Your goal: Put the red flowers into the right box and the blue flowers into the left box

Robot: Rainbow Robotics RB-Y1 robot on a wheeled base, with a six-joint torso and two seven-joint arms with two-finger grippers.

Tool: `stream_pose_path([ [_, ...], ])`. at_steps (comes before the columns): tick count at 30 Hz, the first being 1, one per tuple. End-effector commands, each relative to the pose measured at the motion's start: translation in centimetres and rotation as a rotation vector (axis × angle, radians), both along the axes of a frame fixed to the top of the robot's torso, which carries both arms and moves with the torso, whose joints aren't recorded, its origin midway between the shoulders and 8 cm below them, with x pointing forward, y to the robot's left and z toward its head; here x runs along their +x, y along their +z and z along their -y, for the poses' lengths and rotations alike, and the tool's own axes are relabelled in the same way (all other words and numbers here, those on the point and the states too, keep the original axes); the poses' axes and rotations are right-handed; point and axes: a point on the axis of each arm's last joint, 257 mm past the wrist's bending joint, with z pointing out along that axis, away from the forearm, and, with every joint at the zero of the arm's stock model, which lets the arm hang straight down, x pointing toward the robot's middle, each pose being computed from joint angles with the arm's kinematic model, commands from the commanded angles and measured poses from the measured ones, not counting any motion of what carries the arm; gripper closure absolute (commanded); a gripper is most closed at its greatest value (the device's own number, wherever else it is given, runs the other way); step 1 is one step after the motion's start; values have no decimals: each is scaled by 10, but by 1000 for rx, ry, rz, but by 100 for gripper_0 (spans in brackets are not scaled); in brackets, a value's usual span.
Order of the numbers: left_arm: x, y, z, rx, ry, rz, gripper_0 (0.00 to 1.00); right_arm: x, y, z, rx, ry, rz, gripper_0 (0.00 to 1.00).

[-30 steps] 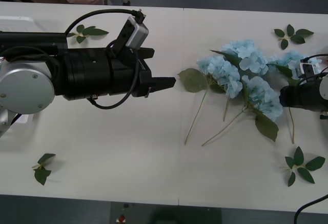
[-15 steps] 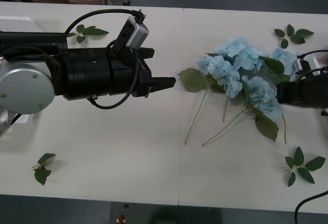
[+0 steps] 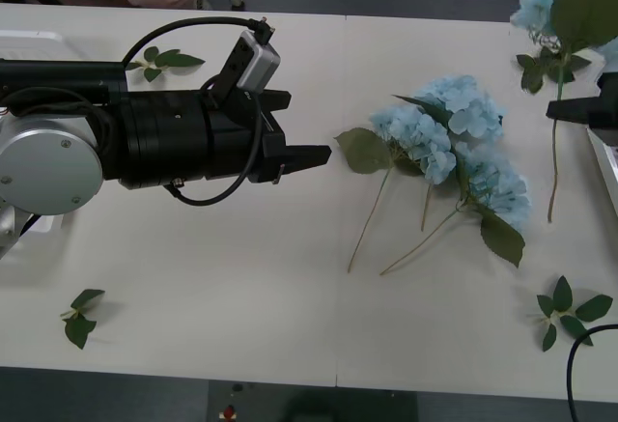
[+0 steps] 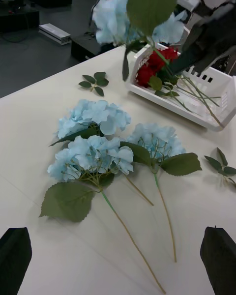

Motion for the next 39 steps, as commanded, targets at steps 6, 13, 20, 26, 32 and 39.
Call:
stream_pose_path([
  [6, -1, 10, -3, 20, -12, 59, 0, -32, 105, -85, 255, 303, 203, 100],
  [13, -8, -25, -2, 12, -5, -29, 0, -53, 147, -143, 413, 482, 255, 100],
  [20, -16, -2, 4, -129, -9, -127, 0, -61, 171, -191, 465, 591, 298, 100],
  [26, -39, 30, 29, -331, -65, -383, 0, -67, 198, -227, 508, 660, 358, 100],
  [32, -52, 65, 56, -434, -132, -464, 0, -68, 206, -251, 523, 677, 379, 100],
  [39, -58, 108, 76, -521, -183, -482, 0, -68, 205, -254, 518, 680, 382, 100],
])
